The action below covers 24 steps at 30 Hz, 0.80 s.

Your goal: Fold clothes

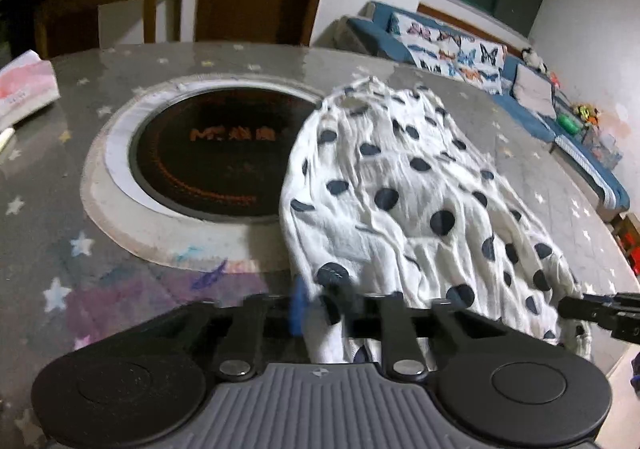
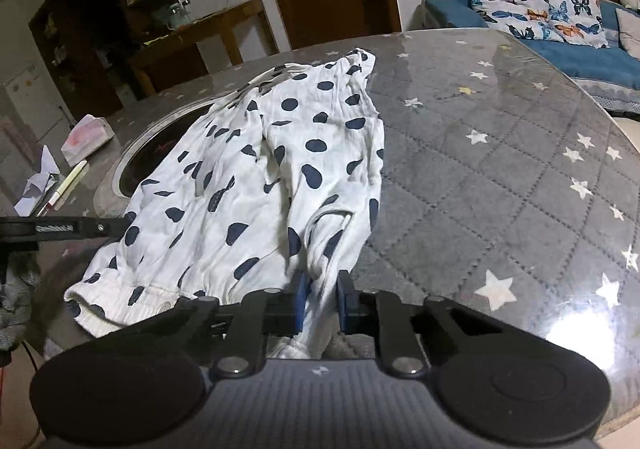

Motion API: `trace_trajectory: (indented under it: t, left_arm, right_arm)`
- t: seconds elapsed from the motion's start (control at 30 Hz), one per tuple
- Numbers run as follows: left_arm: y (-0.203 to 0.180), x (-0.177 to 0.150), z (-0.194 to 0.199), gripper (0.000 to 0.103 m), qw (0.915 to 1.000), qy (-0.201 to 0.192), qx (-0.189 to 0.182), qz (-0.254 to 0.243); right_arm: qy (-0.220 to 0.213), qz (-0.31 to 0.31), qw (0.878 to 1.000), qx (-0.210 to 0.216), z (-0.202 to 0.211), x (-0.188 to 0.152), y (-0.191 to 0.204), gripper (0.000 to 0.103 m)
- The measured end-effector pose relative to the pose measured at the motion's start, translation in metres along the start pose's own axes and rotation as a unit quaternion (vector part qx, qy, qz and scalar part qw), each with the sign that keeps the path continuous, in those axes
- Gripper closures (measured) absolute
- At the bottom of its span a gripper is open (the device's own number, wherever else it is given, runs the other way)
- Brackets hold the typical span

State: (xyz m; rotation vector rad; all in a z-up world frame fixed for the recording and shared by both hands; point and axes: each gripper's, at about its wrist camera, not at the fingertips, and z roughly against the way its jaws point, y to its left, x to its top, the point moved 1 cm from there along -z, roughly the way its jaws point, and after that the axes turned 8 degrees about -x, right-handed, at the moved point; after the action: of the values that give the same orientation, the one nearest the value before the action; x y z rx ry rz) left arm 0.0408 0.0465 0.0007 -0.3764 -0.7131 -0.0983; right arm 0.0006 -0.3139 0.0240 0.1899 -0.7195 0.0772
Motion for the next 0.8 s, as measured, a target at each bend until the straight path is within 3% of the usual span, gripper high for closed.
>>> trace_trajectory:
  t: [0.3,0.4,0.57,0.67,0.8]
  left_arm:
    - [0.009,-0.016,0.022,0.100,0.9993,0.032,-0.008,-0.016]
    - [0.011,-0.013,0.028,0.098,0.9991,0.038,-0.017,-0.012]
    - [-0.002,0.016,0.034,0.090,0.9993,0.001,-0.011,-0.037]
    - [-0.011,0.043,0.022,0.078,0.9984,-0.024,0.001,-0.050]
    - [-0.024,0.081,-0.002,0.072,0.9963,-0.050,0.014,-0.069]
  right_arm:
    - [0.032,0.008,0.999,0.009,0.020,-0.007,-0.010,0.095]
    - [0.046,0.014,0.999,0.018,0.023,-0.004,-0.012,0.085]
    - [0.019,0.040,0.999,0.023,0.025,0.027,-0.013,0.083]
    - [-0.002,0.055,0.998,0.025,0.014,0.058,-0.012,0.083]
    - [-0.023,0.064,0.997,0.024,-0.014,0.098,-0.011,0.081]
